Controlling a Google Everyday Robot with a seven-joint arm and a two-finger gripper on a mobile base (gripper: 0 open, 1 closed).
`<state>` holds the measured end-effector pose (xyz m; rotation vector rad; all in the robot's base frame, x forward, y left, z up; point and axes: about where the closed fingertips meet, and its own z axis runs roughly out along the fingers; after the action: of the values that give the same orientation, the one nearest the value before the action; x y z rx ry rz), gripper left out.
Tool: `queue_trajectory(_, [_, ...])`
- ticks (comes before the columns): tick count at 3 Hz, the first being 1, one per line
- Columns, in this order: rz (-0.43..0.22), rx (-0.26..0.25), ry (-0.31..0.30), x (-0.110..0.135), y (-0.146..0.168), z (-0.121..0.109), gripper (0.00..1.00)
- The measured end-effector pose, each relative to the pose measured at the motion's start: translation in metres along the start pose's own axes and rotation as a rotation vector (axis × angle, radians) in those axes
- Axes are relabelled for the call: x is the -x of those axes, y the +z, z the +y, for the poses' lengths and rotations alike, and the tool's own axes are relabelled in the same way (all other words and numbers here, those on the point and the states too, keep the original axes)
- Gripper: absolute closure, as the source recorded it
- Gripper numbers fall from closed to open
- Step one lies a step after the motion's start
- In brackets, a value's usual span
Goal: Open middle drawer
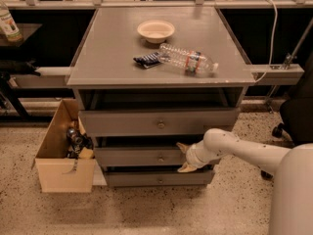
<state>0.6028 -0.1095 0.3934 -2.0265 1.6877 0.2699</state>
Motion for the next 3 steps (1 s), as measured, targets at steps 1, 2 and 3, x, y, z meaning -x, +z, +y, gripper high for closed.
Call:
queue_trajectory(1, [-0.013, 0.008, -0.002, 0.007, -0.008, 0.004, 0.84])
queue_trajectory(2, [-0.024, 0.014, -0.003, 0.012, -0.014, 0.005, 1.0])
queue_trajectory(3, [-0.024, 0.014, -0.003, 0.015, -0.02, 0.003, 1.0])
